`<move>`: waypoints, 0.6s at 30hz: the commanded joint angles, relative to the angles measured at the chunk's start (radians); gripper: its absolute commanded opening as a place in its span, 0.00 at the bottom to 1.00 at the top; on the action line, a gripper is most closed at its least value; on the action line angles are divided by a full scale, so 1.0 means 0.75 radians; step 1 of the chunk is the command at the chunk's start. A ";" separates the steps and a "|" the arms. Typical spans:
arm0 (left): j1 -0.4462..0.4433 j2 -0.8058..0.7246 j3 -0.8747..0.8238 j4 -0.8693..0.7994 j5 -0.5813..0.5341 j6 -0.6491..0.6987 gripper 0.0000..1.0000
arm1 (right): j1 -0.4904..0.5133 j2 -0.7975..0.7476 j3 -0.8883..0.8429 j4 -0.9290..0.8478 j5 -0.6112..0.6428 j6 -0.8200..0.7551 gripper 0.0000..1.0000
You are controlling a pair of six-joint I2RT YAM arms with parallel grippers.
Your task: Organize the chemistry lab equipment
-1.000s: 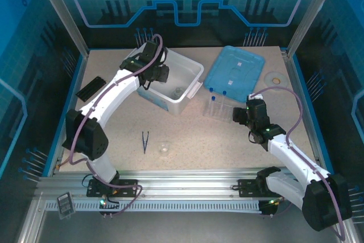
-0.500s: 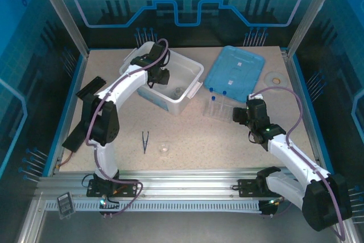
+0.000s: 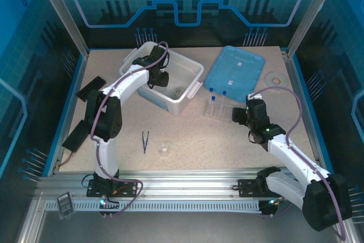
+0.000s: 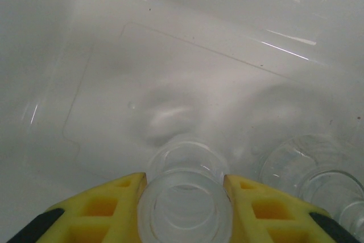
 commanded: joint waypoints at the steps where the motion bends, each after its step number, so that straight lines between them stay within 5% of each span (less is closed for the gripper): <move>1: 0.015 0.035 0.032 0.027 0.050 0.010 0.22 | 0.044 -0.033 -0.025 0.079 -0.088 -0.045 0.82; 9: 0.015 0.061 0.036 0.021 0.091 0.034 0.23 | 0.244 -0.041 0.078 0.034 -0.222 -0.157 0.83; 18: 0.017 0.092 0.033 0.004 0.133 0.059 0.36 | 0.400 0.006 0.194 -0.075 -0.243 -0.216 0.83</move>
